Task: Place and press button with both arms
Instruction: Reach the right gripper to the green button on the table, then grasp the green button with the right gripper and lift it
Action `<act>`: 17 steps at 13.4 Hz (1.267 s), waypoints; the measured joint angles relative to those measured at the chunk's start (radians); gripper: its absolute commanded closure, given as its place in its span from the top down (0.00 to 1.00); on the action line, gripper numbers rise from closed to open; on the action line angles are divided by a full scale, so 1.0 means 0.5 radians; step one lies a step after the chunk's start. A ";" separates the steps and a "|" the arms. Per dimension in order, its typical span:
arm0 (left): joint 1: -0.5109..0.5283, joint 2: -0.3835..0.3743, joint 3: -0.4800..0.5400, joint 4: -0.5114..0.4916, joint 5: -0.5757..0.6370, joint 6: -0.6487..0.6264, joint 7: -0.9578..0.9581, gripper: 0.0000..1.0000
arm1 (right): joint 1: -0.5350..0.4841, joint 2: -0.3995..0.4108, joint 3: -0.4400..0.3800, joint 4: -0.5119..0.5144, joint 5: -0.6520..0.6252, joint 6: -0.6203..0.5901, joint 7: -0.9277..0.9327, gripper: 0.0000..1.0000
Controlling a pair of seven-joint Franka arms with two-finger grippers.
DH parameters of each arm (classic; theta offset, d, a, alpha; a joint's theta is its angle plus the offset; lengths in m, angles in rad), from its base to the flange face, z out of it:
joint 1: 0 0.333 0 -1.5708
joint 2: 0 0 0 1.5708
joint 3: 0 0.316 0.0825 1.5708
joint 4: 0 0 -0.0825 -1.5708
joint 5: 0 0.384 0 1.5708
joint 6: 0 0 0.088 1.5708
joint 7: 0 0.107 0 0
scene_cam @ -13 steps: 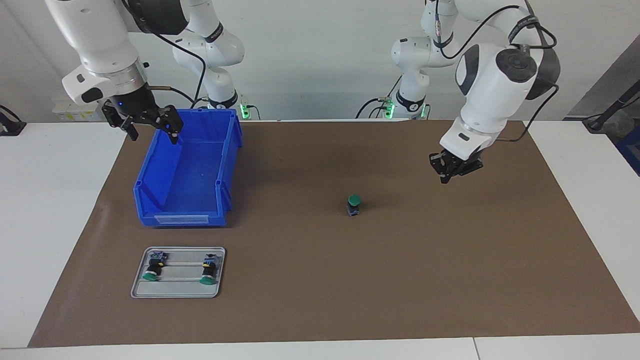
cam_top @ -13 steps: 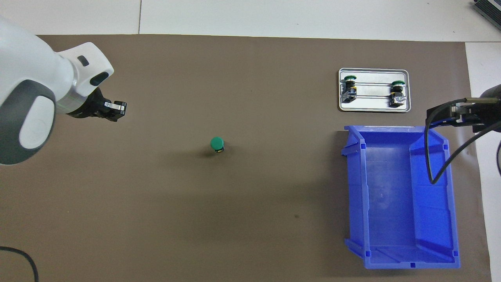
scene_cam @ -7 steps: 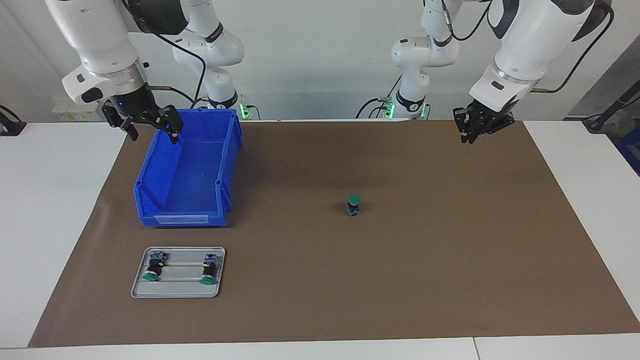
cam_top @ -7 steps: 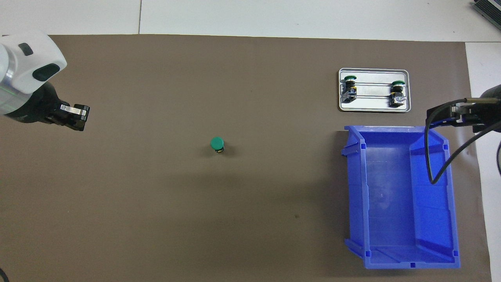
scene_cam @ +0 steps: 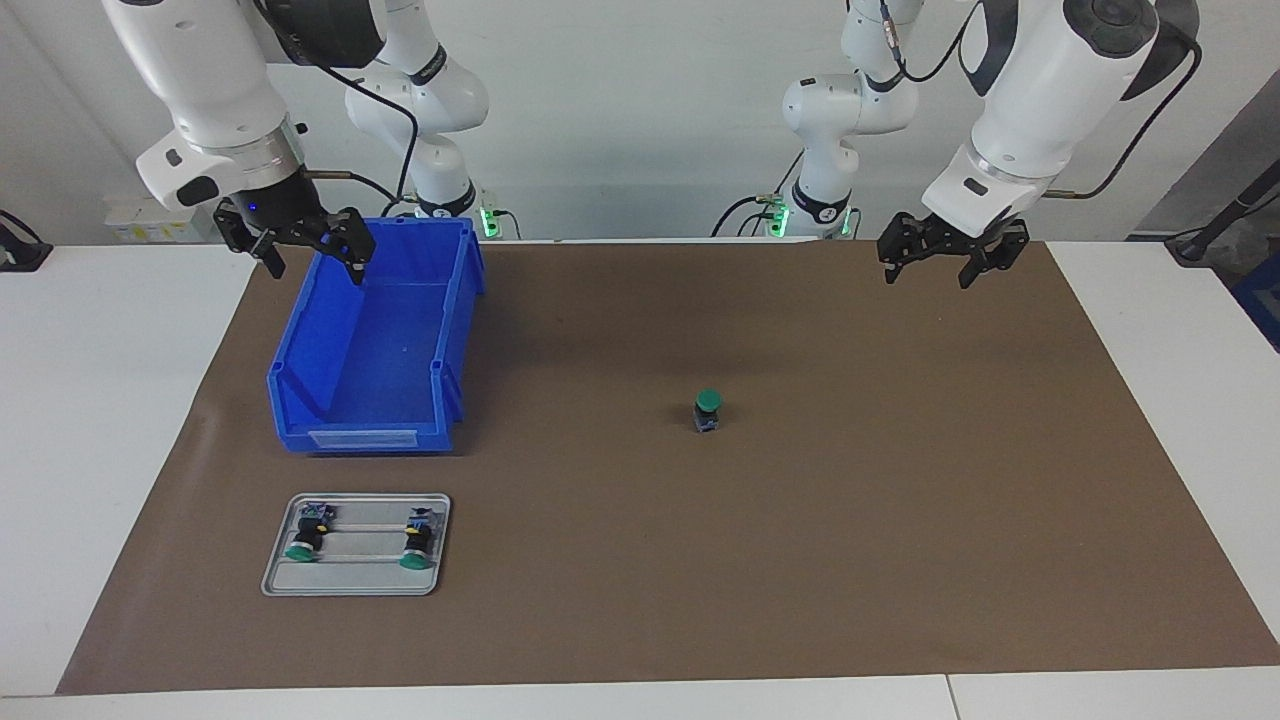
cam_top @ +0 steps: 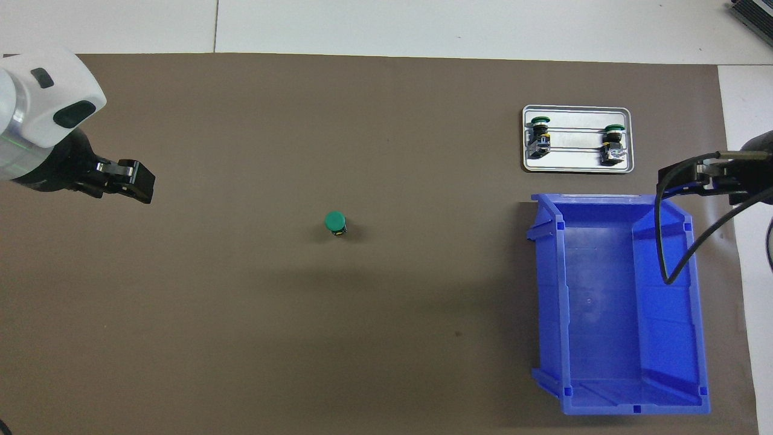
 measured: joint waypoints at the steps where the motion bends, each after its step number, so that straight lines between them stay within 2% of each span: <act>1: 0.000 -0.011 0.000 -0.011 0.000 0.002 0.000 1.00 | 0.009 0.000 0.002 -0.001 0.001 0.000 0.000 1.00; 5: 0.000 -0.025 0.000 -0.020 0.000 0.003 0.000 1.00 | 0.184 -0.009 0.005 -0.096 0.035 0.206 0.046 1.00; 8: 0.000 -0.025 0.000 -0.024 0.000 0.004 0.000 1.00 | 0.496 0.028 0.011 -0.252 0.082 0.521 0.460 1.00; 11: 0.000 -0.025 0.000 -0.024 0.000 0.005 0.000 1.00 | 0.865 0.242 0.018 -0.295 0.083 0.934 0.948 1.00; 13: 0.000 -0.025 0.000 -0.024 0.000 0.005 0.000 1.00 | 1.057 0.411 0.019 -0.296 0.083 1.156 1.093 1.00; 17: 0.000 -0.025 0.000 -0.024 0.000 0.005 0.000 1.00 | 1.122 0.698 0.009 -0.244 0.081 1.541 1.105 1.00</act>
